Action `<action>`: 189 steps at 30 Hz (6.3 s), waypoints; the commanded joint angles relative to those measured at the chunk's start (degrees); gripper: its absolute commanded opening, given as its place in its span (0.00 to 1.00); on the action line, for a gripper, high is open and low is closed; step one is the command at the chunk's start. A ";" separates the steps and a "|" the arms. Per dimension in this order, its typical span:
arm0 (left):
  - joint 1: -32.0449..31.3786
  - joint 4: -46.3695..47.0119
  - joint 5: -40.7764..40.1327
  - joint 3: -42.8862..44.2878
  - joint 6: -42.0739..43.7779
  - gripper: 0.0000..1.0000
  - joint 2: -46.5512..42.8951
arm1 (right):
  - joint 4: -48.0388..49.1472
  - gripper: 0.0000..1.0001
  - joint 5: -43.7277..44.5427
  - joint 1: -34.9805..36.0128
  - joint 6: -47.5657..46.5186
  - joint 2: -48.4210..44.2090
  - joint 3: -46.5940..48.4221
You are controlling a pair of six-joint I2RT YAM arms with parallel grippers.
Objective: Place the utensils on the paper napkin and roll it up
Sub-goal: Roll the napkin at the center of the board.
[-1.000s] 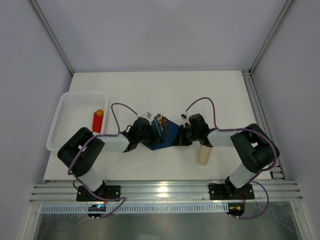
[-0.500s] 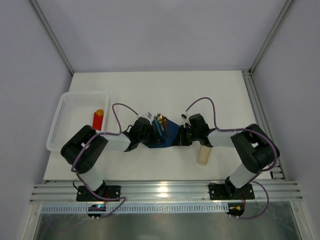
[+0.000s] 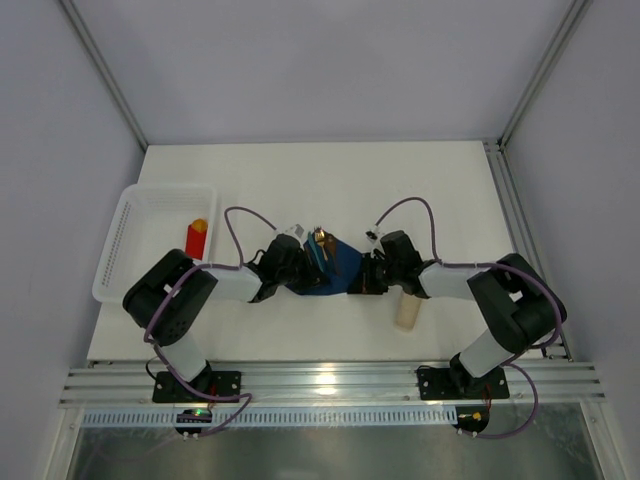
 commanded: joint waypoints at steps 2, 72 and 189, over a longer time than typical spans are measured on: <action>0.51 -1.73 -2.35 -0.49 0.55 0.00 -0.28 | -2.59 0.04 4.18 -0.51 -1.99 -1.68 -0.96; 0.42 -3.84 -1.12 -1.02 1.34 0.00 -3.10 | -14.19 0.40 6.73 -9.74 -3.57 8.69 14.86; -0.81 -4.28 -1.82 -1.55 0.54 0.00 -3.45 | -12.18 0.42 2.08 -6.31 -5.33 0.78 11.35</action>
